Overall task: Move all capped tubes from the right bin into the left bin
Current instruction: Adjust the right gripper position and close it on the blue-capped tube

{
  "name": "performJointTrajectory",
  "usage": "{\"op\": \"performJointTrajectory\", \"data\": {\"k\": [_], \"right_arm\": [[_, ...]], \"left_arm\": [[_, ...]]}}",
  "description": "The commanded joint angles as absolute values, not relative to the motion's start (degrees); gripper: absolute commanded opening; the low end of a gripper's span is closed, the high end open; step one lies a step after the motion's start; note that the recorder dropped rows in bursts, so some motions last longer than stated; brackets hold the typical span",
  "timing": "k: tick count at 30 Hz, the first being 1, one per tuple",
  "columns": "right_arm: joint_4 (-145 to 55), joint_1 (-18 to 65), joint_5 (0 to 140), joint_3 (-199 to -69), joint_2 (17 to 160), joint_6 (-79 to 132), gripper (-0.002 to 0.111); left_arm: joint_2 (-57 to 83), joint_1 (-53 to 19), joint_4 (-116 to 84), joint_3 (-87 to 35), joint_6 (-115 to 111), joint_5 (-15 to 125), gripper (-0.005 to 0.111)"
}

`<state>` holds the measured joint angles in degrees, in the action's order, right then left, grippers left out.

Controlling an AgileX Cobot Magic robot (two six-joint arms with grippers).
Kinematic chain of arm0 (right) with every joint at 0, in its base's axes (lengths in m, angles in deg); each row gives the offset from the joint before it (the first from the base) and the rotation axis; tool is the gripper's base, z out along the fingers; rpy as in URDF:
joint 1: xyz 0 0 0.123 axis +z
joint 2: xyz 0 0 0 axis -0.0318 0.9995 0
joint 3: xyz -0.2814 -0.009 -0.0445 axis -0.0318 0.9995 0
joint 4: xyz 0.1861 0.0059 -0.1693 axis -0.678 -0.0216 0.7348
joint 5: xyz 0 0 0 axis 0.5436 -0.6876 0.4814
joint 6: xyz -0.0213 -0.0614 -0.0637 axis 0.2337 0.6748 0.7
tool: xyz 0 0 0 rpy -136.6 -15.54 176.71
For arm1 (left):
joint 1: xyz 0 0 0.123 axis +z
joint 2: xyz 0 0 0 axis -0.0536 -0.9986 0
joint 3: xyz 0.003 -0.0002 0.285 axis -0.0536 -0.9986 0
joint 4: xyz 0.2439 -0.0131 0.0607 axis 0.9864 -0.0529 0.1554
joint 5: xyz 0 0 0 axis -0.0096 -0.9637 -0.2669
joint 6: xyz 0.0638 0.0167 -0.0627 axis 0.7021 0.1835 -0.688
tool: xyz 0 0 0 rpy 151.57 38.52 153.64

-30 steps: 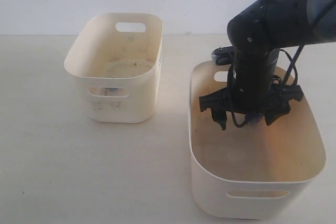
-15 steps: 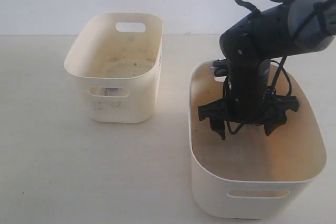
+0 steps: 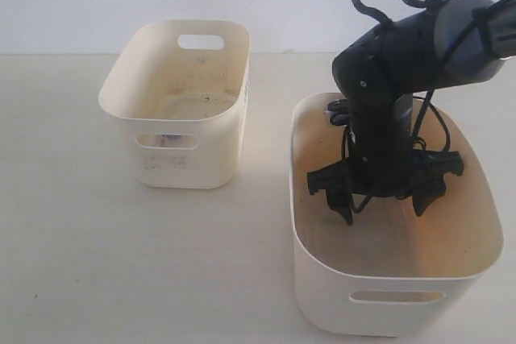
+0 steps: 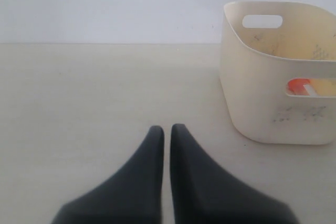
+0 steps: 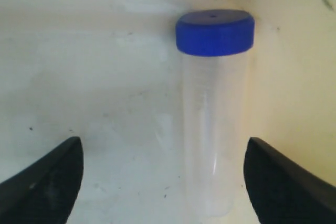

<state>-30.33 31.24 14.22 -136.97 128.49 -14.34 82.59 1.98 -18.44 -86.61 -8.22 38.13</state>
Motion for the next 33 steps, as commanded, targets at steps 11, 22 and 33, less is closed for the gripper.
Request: {"op": "performJointTrajectory", "data": {"k": [11,22,33], "right_arm": [[-32.1,30.2,15.5,-136.4,129.4,-9.2,0.078],[-43.6,30.2,21.6,-136.4,129.4,-0.2,0.078],[-42.6,30.2,20.5,-136.4,129.4,-0.9,0.078]], "left_arm": [[82.8,1.9,-18.9,-86.8,-8.3,37.9,0.004],[82.8,1.9,-18.9,-86.8,-8.3,37.9,0.004],[82.8,1.9,-18.9,-86.8,-8.3,37.9,0.004]]}}
